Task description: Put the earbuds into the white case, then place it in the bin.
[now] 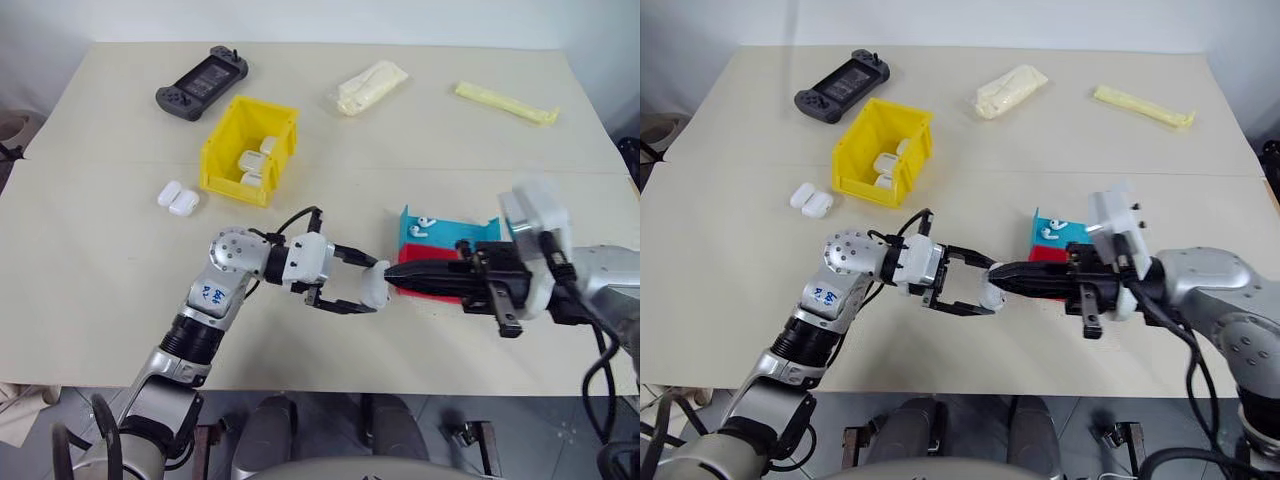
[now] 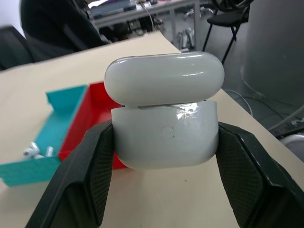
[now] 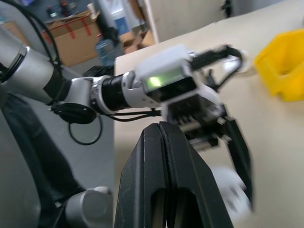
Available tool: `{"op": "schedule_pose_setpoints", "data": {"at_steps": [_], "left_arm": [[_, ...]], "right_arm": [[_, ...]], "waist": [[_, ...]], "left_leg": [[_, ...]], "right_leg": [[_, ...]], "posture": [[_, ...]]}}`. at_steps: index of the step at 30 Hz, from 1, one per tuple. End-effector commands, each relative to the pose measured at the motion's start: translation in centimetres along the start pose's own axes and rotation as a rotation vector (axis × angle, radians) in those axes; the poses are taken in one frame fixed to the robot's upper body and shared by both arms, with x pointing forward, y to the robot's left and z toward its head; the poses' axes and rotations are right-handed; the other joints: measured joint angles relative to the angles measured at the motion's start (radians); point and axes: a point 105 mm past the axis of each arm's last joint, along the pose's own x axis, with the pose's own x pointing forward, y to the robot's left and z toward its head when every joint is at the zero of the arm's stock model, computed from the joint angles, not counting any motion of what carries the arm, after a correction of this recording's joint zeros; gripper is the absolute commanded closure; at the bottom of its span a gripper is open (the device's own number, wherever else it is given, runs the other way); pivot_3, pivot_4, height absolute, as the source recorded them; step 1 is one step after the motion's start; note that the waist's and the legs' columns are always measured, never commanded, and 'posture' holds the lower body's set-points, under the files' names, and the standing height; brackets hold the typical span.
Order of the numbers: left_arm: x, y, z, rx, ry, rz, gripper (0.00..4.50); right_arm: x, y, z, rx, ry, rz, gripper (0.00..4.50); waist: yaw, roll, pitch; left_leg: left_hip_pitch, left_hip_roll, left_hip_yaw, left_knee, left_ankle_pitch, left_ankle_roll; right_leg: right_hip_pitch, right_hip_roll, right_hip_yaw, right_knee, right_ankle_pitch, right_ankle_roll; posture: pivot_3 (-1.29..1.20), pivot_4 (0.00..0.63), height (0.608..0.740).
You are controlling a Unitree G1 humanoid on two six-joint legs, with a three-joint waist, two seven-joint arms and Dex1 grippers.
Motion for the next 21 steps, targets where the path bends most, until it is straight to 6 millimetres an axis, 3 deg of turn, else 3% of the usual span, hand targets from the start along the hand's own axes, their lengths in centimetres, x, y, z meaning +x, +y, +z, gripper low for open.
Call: {"op": "schedule_pose_setpoints", "data": {"at_steps": [1,4,9,14,20,21], "left_arm": [[0.4,0.3,0.8,0.038,0.002,0.005,1.70],[0.4,0.4,1.0,0.049,-0.009,0.017,1.70],[-0.1,0.4,1.8,0.056,-0.084,0.048,1.70],[-1.4,0.4,2.3,0.044,-0.159,0.092,1.70],[-4.0,-1.1,1.4,-0.027,-0.183,0.128,1.70],[-5.1,-1.2,0.9,-0.069,-0.191,0.207,1.70]], "right_arm": [[1.0,0.4,-0.4,0.001,0.035,0.023,4.48],[0.5,-0.4,-2.3,0.022,0.126,-0.021,4.48],[-2.7,-1.7,-5.1,0.087,0.230,-0.150,4.48],[-4.8,-1.9,-5.3,0.101,0.186,-0.212,4.48],[-5.0,-2.1,-3.9,0.007,0.041,-0.253,4.48],[-4.9,-2.2,-3.4,-0.006,-0.001,-0.260,4.31]], "waist": [[0.001,0.000,0.000],[0.006,0.000,0.000],[0.008,0.000,0.000],[0.000,0.000,0.000],[0.001,0.000,0.000],[0.001,0.000,0.000]], "left_leg": [[0.000,0.000,0.000,0.000,0.000,0.000],[-0.001,0.000,0.000,0.001,0.000,0.000],[-0.001,-0.001,0.000,0.000,0.000,0.001],[0.000,0.000,0.001,0.000,0.000,0.000],[0.000,0.000,0.001,0.000,0.000,0.000],[0.001,0.000,0.001,0.000,0.000,0.000]], "right_leg": [[0.000,0.000,0.000,0.000,0.000,0.000],[0.000,0.000,0.000,0.000,0.000,0.000],[0.000,0.000,0.000,-0.001,0.000,0.000],[0.000,0.000,0.000,0.000,0.000,0.000],[0.000,0.000,0.000,0.000,0.000,0.000],[0.000,0.000,0.000,0.000,0.000,0.000]], "posture": [[0.00,0.150,0.740],[0.00,0.150,0.740],[0.00,0.150,0.740],[0.00,0.150,0.740],[0.00,0.150,0.740],[0.00,0.150,0.740]]}}
